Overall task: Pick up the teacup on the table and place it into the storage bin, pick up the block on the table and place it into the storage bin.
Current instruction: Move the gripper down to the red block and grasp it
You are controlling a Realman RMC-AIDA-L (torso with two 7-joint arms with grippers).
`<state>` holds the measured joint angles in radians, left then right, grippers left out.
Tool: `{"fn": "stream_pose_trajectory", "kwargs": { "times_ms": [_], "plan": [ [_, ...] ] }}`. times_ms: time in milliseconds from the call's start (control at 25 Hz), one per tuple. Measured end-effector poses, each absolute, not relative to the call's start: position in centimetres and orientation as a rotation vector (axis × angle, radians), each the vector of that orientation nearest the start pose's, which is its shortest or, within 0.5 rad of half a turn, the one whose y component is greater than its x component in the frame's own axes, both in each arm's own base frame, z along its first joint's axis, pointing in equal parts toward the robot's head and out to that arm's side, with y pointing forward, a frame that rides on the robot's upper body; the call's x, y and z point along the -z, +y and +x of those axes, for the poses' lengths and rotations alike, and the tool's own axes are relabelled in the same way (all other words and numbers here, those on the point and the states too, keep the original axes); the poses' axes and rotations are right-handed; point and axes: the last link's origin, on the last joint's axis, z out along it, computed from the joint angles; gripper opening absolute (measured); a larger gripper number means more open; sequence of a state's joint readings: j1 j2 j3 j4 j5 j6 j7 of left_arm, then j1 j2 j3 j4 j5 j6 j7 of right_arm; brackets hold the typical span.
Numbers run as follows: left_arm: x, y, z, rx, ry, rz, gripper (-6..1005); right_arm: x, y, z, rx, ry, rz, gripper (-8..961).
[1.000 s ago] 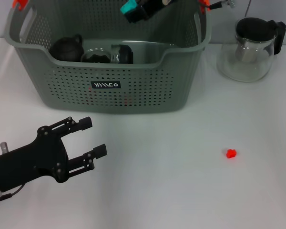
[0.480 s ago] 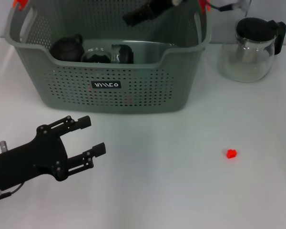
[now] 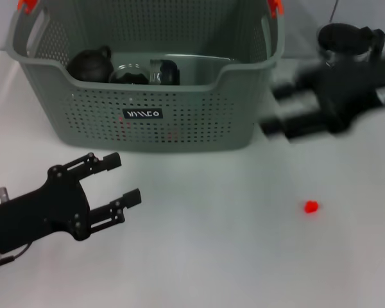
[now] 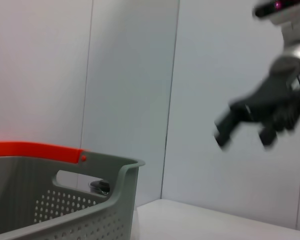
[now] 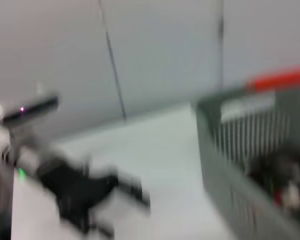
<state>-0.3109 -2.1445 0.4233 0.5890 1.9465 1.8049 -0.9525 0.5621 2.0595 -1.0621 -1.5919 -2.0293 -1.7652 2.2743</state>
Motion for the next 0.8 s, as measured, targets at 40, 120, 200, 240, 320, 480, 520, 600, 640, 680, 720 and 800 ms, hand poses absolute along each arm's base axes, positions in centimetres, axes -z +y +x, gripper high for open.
{"fn": "stream_pose_trajectory", "kwargs": {
  "times_ms": [40,120,200,240,320,480,520,600,640,680,720,800],
  "plan": [
    [-0.4,24.5,-30.0,1.005,-0.396,-2.476,732,-7.6,32.8,11.9,-0.215,0.592,-2.883,795],
    [-0.4,24.6,-30.0,1.003,-0.396,-2.476,732,-8.2,32.9,13.9,-0.066,0.761,-2.817,766],
    [-0.3,24.6,-30.0,1.003,-0.397,-2.476,732,-8.6,33.1,15.6,0.05,0.897,-2.731,738],
    [-0.3,24.6,-30.0,1.004,-0.397,-2.476,732,-8.8,33.3,16.3,0.101,0.945,-2.689,719],
    [-0.3,24.6,-29.9,1.004,-0.397,-2.476,732,-8.6,33.6,17.5,0.217,1.04,-2.617,681],
    [-0.2,24.7,-30.0,0.999,-0.4,-2.475,732,-7.5,34.1,18.3,0.316,1.132,-2.594,588],
    [-0.2,24.6,-30.0,0.999,-0.401,-2.474,732,-7.0,34.2,18.6,0.349,1.161,-2.59,552],
    [-0.2,24.6,-30.1,0.996,-0.405,-2.472,732,-5.8,34.5,19.3,0.429,1.232,-2.571,481],
    [-0.2,24.6,-30.1,0.993,-0.408,-2.471,732,-5.3,34.6,19.6,0.465,1.261,-2.558,445],
    [-0.2,24.6,-30.2,0.989,-0.41,-2.469,732,-4.7,34.8,20.0,0.504,1.282,-2.541,445],
    [-0.2,24.6,-30.2,0.987,-0.412,-2.468,732,-4.2,35.0,20.4,0.545,1.297,-2.522,444],
    [-0.2,24.6,-30.3,0.984,-0.413,-2.467,732,-3.4,35.4,20.7,0.578,1.3,-2.497,443]
  ]
}}
